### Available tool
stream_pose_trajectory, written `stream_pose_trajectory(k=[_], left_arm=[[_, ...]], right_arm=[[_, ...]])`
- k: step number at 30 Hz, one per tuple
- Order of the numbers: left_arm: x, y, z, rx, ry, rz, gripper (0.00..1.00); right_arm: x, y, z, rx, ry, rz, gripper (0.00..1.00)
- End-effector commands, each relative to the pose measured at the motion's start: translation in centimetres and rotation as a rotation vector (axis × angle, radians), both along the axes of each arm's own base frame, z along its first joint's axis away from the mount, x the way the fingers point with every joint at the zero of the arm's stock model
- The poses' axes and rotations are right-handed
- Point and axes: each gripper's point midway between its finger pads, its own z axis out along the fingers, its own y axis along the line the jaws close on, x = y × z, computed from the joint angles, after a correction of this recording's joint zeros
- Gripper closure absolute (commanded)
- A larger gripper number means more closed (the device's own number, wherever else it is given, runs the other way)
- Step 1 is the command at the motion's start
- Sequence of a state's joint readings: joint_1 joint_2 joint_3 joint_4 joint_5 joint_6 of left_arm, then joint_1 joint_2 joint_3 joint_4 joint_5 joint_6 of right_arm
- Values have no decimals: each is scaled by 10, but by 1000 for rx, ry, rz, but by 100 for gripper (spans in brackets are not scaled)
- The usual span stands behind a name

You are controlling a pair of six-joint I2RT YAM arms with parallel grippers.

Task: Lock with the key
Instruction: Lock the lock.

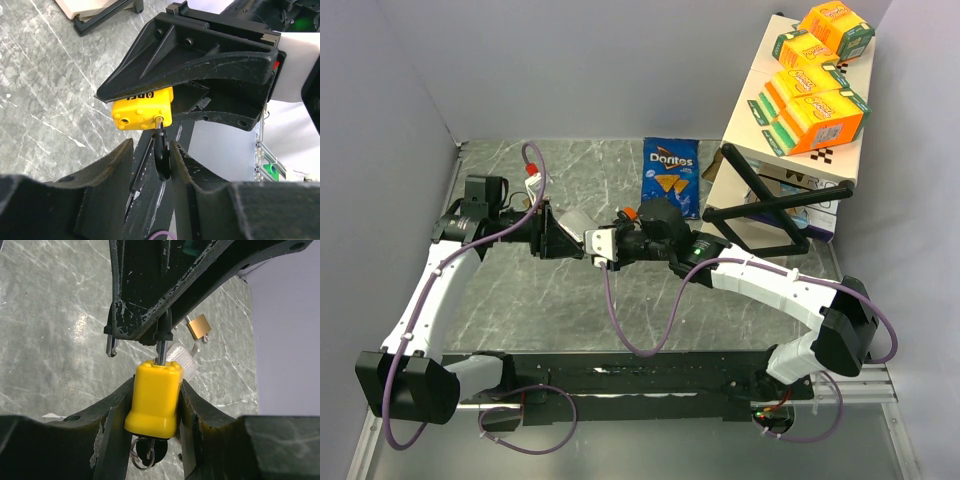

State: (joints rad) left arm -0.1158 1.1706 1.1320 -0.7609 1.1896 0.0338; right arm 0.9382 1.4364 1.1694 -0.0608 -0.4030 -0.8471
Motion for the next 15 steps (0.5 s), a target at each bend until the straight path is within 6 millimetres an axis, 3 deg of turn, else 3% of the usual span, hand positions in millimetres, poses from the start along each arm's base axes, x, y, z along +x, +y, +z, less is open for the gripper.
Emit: stream_pose_trajectory(k=[1, 15], left_arm=[[2, 0, 14, -6, -74, -8, 61], [3, 3, 13, 10, -75, -11, 60]], right_arm=[[-10, -1, 48, 114, -93, 34, 100], [-9, -2, 45, 112, -95, 26, 100]])
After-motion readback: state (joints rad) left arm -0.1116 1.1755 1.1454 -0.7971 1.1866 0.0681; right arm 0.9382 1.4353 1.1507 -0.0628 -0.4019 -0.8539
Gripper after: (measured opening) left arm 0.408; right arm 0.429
